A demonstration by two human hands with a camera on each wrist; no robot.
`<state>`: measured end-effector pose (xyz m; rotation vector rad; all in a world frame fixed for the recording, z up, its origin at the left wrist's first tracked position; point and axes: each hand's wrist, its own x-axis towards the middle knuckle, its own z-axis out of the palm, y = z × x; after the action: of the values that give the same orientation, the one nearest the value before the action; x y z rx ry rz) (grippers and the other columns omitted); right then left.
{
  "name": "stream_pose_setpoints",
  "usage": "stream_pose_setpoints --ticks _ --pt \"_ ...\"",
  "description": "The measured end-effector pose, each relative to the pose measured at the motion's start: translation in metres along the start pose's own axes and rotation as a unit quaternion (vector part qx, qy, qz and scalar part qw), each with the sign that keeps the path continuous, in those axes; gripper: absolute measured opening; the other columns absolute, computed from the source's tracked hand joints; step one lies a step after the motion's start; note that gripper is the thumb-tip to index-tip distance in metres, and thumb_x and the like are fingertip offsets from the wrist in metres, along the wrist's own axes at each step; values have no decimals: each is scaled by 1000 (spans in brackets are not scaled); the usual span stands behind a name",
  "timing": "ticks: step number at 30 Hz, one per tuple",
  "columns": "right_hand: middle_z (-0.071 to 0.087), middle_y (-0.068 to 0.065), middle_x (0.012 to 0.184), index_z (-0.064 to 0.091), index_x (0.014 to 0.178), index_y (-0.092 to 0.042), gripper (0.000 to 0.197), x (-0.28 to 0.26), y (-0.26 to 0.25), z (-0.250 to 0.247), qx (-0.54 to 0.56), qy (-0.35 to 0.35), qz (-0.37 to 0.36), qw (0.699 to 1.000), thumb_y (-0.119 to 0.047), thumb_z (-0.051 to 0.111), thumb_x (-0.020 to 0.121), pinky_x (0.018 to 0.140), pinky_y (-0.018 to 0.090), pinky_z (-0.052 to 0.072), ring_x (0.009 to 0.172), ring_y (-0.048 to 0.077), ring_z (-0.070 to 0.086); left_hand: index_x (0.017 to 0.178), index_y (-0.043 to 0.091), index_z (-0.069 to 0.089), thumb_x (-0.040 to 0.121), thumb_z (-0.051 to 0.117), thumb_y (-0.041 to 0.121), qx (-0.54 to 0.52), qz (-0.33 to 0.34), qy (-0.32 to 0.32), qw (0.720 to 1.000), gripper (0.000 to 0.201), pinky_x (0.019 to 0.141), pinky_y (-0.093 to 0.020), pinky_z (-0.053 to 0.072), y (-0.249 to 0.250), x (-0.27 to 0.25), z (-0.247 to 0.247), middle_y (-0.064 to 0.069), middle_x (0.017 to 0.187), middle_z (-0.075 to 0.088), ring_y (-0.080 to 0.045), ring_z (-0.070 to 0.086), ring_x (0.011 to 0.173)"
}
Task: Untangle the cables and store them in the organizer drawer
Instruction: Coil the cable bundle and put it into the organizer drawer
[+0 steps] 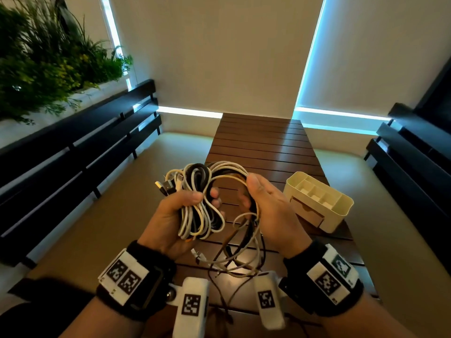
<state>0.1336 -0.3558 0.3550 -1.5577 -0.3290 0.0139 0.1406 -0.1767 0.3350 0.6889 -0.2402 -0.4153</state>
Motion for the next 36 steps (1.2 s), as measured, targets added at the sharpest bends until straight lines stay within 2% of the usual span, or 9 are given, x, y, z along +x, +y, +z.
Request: stream_pose_setpoints --ticks 5,8,12,15,19,21,27,33,36 --pt "48 -9 62 56 79 -36 33 2 -3 8 -124 44 -38 991 -37 35 105 54 21 39 55 7 44 119 3 60 49 82 11 20 -16 58 998 74 71 -35 57 -8 2 3 -6 83 64 -17 65 75" --pt "53 -7 63 58 81 -29 33 2 -6 10 -114 54 -23 992 -34 36 105 53 15 43 53 1 53 121 0 61 61 68 10 35 -6 74 997 61 68 -39 58 -11 3 10 -15 89 63 -26 65 77" --pt "64 -4 68 65 85 -13 41 1 -6 12 -137 60 -16 989 -36 37 105 56 13 46 58 1 60 128 -8 56 66 68 13 62 4 132 989 67 98 -57 45 -11 4 16 -30 120 50 -44 50 107" --pt "71 -6 90 69 100 -21 36 2 -4 13 -144 67 -5 987 -39 39 104 65 11 47 79 4 65 131 -9 52 65 70 14 57 15 140 988 72 109 -68 28 -11 2 19 -31 123 48 -47 46 111" --pt "42 -23 144 68 106 -38 30 6 1 16 -147 29 -8 989 -44 39 102 91 15 46 122 -4 50 116 -11 59 58 72 15 111 24 142 983 65 73 -47 55 -10 3 18 -31 93 61 -37 63 74" --pt "18 -31 157 69 107 -42 28 7 5 18 -165 17 -4 986 -47 41 101 110 33 40 140 0 32 121 -8 58 58 72 15 123 30 147 981 69 74 -47 54 -10 4 18 -40 106 59 -43 62 85" --pt "-11 -35 158 70 87 -50 36 7 -2 20 -164 27 28 986 -47 38 103 121 44 19 148 -1 -1 113 -2 67 59 70 13 145 40 101 983 57 72 -48 58 -16 3 16 -34 100 64 -40 66 80" --pt "-11 -15 165 51 133 -53 37 21 14 6 -318 -22 20 947 -51 28 105 122 54 -5 146 4 -22 89 3 71 55 74 9 233 90 96 963 35 59 -38 57 -22 2 26 -21 75 66 -31 66 63" --pt "-38 -15 156 31 148 -50 45 18 4 5 -440 -28 37 897 -51 30 103 118 50 -14 146 11 -25 101 -1 67 64 69 0 226 100 110 963 37 68 -44 59 -24 4 31 -19 85 69 -33 69 75"
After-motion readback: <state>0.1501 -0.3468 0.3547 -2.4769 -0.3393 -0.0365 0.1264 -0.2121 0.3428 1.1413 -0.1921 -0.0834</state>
